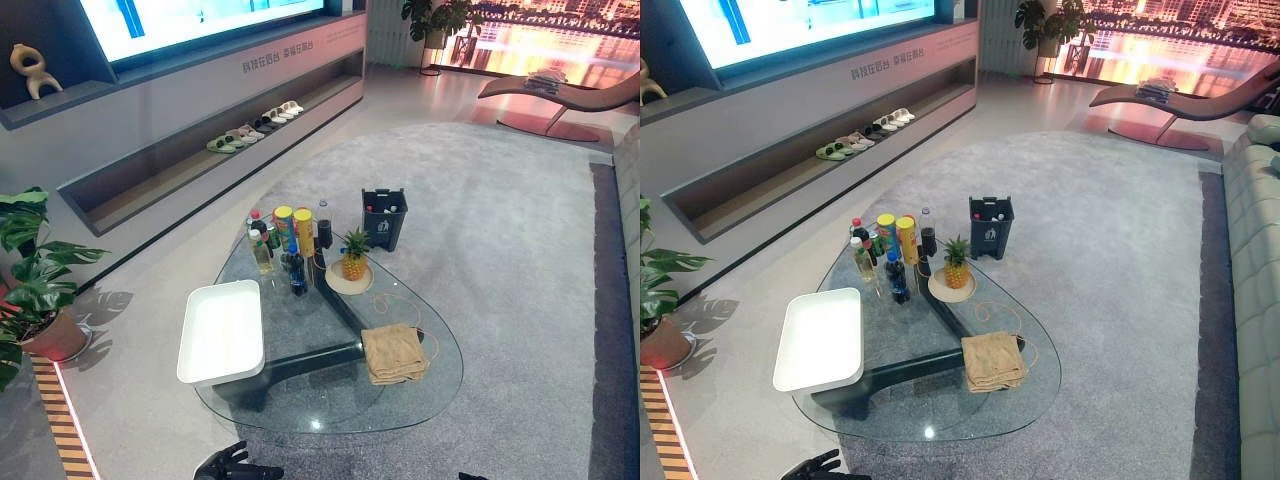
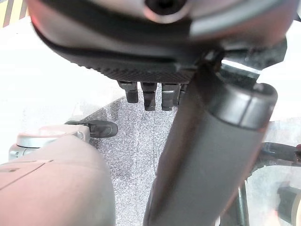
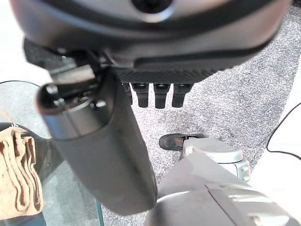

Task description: Wipe the table with a cloth and put it in the basket.

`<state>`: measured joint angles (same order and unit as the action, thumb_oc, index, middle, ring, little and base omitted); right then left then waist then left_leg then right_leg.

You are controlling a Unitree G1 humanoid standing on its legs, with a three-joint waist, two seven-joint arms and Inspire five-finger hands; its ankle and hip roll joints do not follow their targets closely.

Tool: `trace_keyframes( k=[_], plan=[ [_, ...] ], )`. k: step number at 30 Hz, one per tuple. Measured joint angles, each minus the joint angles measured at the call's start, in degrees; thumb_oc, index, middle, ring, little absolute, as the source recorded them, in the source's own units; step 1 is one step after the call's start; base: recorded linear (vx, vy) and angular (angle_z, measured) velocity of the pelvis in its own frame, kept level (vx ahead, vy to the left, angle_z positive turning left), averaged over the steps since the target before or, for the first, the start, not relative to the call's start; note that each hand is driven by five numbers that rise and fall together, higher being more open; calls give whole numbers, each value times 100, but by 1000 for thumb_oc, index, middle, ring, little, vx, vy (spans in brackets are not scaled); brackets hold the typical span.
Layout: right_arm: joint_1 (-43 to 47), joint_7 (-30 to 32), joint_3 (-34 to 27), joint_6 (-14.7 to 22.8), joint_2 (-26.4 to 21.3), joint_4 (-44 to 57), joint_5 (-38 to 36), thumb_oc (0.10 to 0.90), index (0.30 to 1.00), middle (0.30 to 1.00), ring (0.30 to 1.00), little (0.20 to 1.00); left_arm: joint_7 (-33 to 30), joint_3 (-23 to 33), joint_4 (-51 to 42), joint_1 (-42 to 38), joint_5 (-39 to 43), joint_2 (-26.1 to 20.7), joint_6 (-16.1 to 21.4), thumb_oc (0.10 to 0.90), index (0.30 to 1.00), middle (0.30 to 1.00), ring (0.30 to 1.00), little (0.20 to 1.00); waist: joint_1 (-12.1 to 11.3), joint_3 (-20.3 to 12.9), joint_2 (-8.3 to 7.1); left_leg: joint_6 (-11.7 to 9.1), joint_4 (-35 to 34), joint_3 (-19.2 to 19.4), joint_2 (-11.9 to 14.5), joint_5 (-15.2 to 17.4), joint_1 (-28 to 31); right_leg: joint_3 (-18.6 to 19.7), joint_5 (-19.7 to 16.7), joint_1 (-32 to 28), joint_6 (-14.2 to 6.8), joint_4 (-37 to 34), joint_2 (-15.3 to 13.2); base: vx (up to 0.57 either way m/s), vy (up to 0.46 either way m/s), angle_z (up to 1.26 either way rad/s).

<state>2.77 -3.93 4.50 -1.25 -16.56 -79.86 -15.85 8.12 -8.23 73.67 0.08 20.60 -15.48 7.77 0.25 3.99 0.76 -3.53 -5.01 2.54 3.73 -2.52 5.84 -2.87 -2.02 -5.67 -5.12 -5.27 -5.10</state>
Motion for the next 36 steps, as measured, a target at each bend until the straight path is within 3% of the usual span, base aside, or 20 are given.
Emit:
trace_keyframes(
  k=[36],
  plan=[
    [0,0,0,-1,0,0,0,800,900,900,900,900,-3,0,2,0,2,0,-4,800,900,900,900,900,0,-29,48,0,-2,0,1,0,2,-1,1,-3,1,0,0,0,0,0]
  ],
)
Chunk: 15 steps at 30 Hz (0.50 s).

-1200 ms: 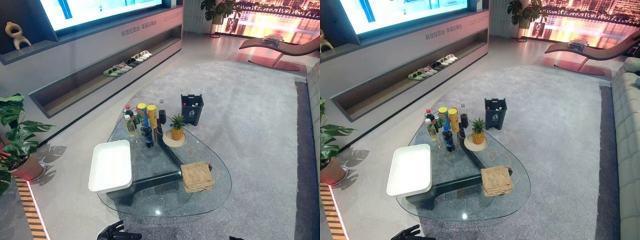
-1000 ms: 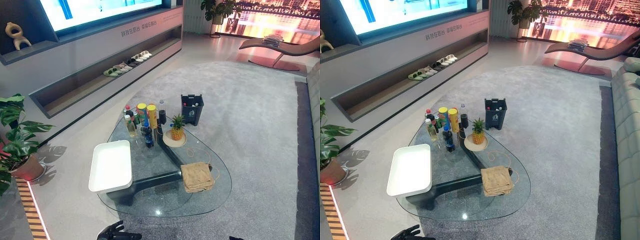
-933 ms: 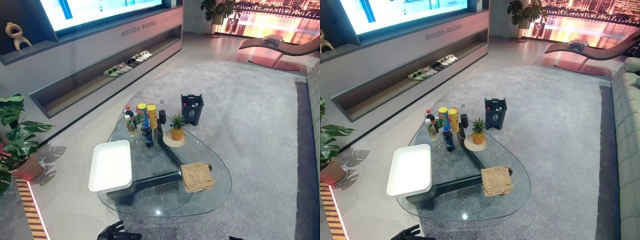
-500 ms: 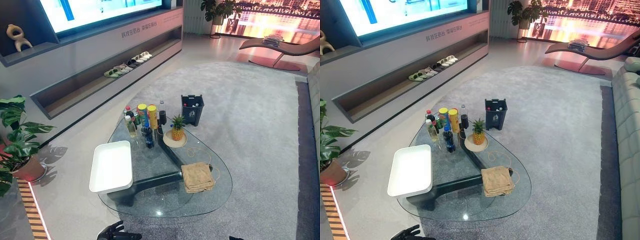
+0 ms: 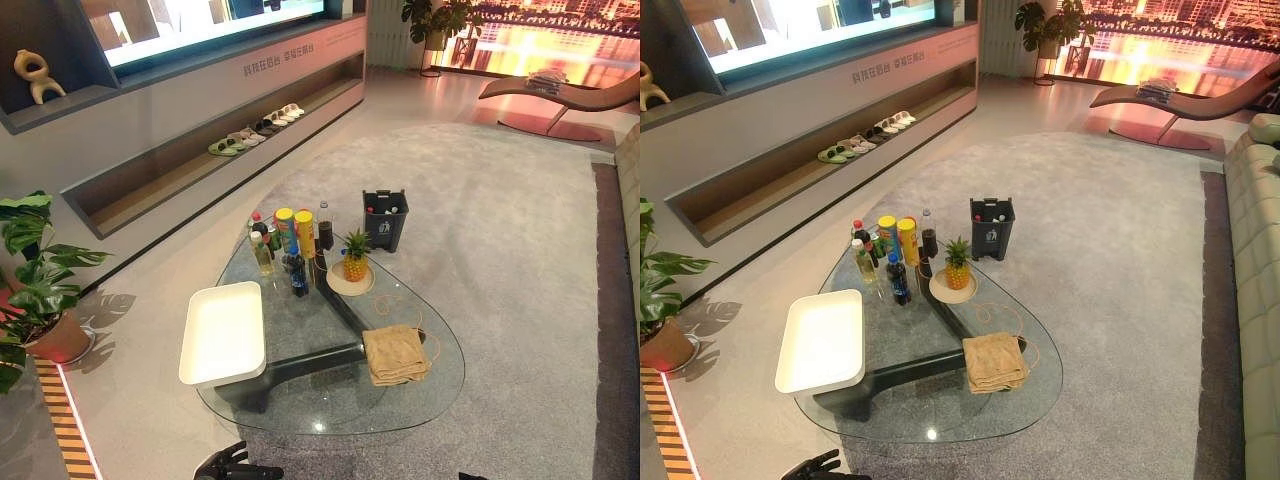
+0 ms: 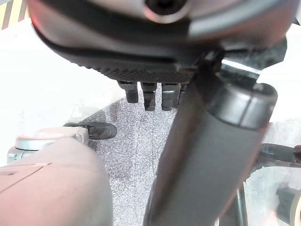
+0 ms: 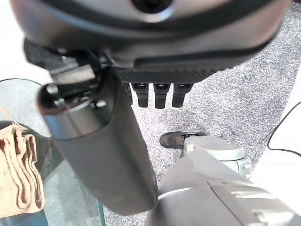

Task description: Wipe the table with a cloth and put it in the basket.

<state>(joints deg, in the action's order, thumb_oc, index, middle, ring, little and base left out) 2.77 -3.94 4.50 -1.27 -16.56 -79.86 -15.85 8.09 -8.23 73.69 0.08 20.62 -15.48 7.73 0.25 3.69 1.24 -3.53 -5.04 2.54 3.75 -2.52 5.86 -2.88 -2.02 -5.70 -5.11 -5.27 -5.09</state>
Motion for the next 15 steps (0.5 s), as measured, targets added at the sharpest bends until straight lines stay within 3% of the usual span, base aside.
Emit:
trace_keyframes(
  k=[15],
  plan=[
    [-35,-1,-2,0,-5,-14,11,800,900,900,900,900,-16,26,7,18,11,-5,21,800,900,900,900,900,8,7,-5,-23,-1,0,-1,16,-15,10,16,16,-18,0,2,49,-4,0]
  ],
)
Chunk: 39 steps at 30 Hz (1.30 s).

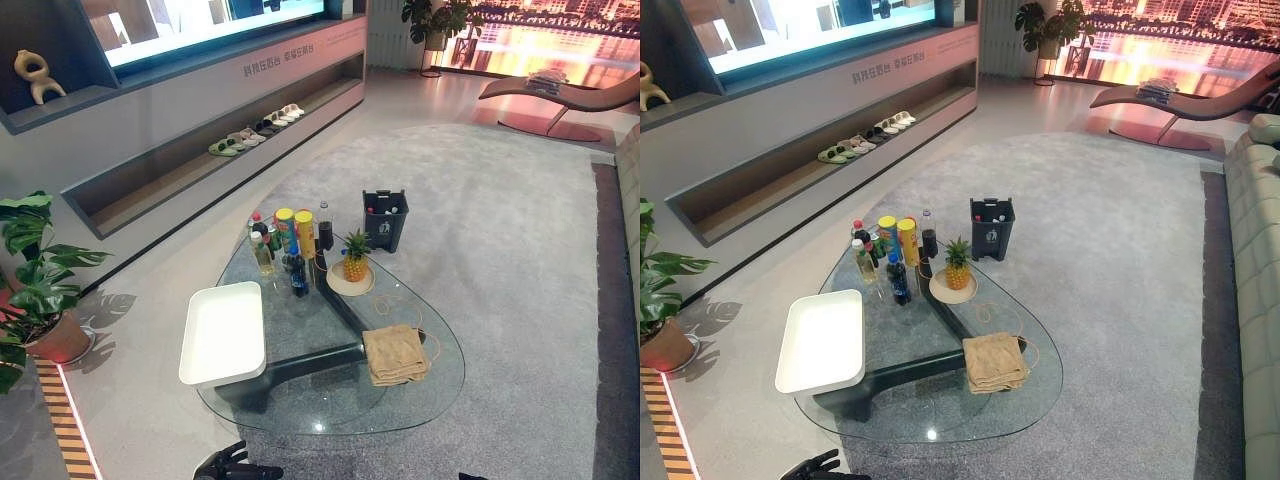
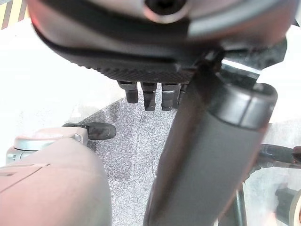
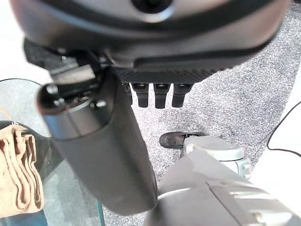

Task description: Wipe the table with a cloth and put it in the basket.

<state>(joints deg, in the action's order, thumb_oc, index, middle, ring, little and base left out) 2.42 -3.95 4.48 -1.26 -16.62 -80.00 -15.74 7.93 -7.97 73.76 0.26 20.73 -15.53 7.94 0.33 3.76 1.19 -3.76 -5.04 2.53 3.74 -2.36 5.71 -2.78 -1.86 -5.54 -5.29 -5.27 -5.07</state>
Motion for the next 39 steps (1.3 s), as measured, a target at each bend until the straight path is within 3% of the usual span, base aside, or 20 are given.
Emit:
trace_keyframes(
  k=[4,7,13,18,22,29,39],
  plan=[
    [5,0,1,1,-33,1,1,800,900,900,900,900,-21,-22,-8,-9,90,-8,35,800,900,900,900,900,6,90,8,-34,9,7,-6,-21,-163,17,-10,172,-1,1,-2,-112,20,-2],
    [210,7,11,8,-123,6,-21,800,900,900,900,900,-41,-63,-54,-229,366,-11,117,800,900,900,900,900,16,245,69,-52,16,5,-24,-161,-672,28,-168,692,-28,7,-16,-374,26,-3],
    [1199,253,14,66,-227,141,-495,800,900,900,900,900,-250,-67,-231,-1283,909,-54,261,800,900,900,900,900,66,1569,137,-60,31,14,-59,-510,-1521,60,-564,1520,-16,54,-39,-255,-3,-1],
    [1808,303,9,322,-278,260,-926,800,900,900,900,900,-256,-69,-285,-1956,1026,-183,294,800,900,900,900,900,139,2328,97,-80,647,-5,-63,-371,-2164,88,-397,2203,-14,784,-39,-131,7,1],
    [2059,322,10,441,-328,293,-1038,800,900,900,900,900,-269,-68,-308,-2183,1192,-337,292,800,900,900,900,900,129,2485,25,-74,1435,-15,-78,-101,-2842,172,-32,2972,19,1734,-57,-111,-30,-1],
    [2252,444,5,629,-481,480,-1316,800,900,900,900,900,-381,-70,-425,-2340,1280,-461,278,800,900,900,900,900,32,2540,38,-119,2750,-179,-77,388,-3834,177,661,4025,141,3219,-60,-64,-66,7],
    [2625,701,19,1215,-611,978,-1378,800,900,900,900,900,-477,-266,-756,-2507,1410,-502,252,800,900,900,900,900,-10,2622,34,-171,3239,-315,-30,440,-4445,145,756,4622,224,3777,3,-48,-44,2]
  ],
)
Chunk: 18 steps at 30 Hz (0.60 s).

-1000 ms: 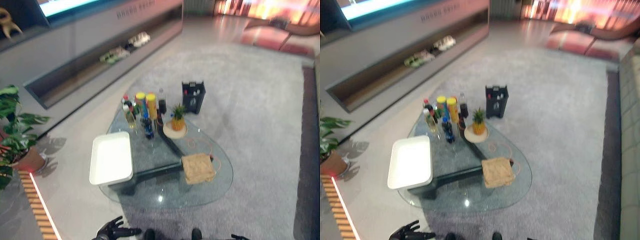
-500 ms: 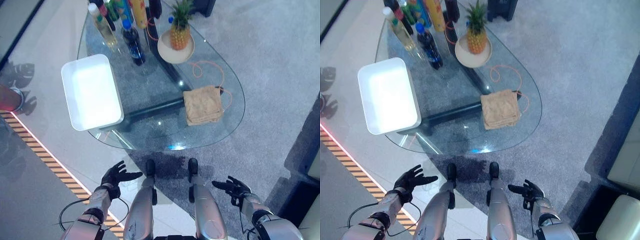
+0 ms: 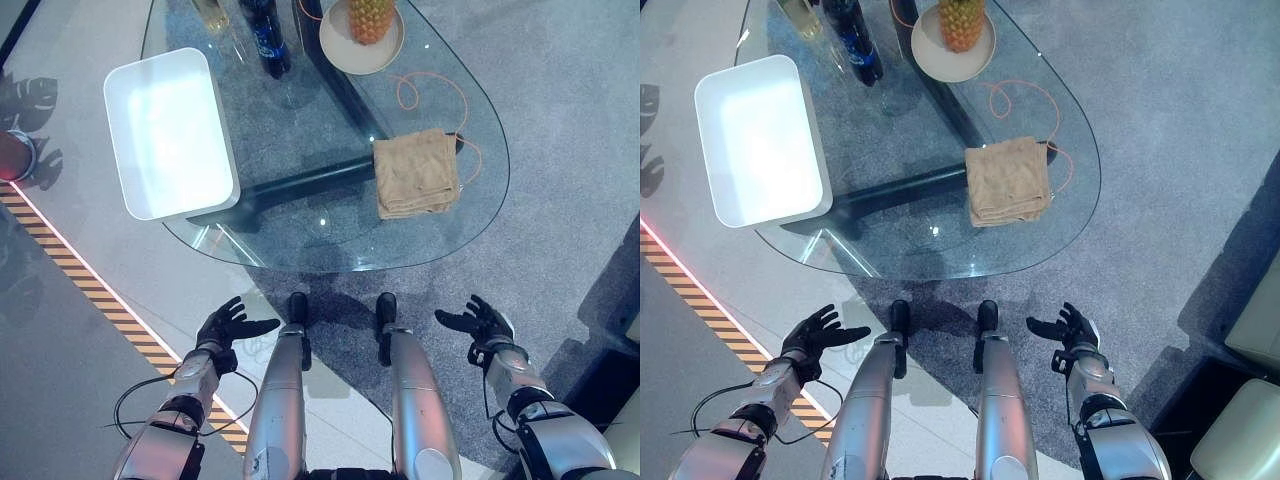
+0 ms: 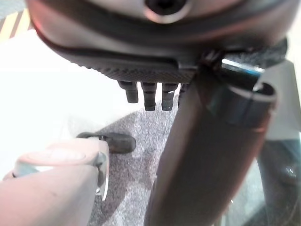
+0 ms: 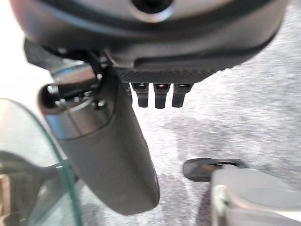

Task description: Wipe the table with a cloth and put it in the basket.

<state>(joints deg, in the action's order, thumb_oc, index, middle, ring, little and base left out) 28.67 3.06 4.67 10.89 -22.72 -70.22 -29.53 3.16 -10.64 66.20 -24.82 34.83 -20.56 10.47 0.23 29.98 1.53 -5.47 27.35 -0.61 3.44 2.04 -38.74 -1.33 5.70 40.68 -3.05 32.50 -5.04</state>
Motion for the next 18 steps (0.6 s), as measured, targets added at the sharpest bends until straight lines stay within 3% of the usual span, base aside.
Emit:
trace_keyframes(
  k=[9,18],
  plan=[
    [37,683,245,319,-152,1269,88,800,900,900,900,900,-53,0,-175,14,27,-37,-4,800,900,900,900,900,3,62,-50,-23,408,-130,-9,78,-486,-39,106,466,54,423,22,-24,-22,2],
    [131,1940,255,469,-759,2663,814,800,900,900,900,900,-165,-13,-215,53,253,-50,56,800,900,900,900,900,16,104,-127,-21,373,-164,-9,76,-645,-52,105,603,53,373,40,0,0,0]
  ],
)
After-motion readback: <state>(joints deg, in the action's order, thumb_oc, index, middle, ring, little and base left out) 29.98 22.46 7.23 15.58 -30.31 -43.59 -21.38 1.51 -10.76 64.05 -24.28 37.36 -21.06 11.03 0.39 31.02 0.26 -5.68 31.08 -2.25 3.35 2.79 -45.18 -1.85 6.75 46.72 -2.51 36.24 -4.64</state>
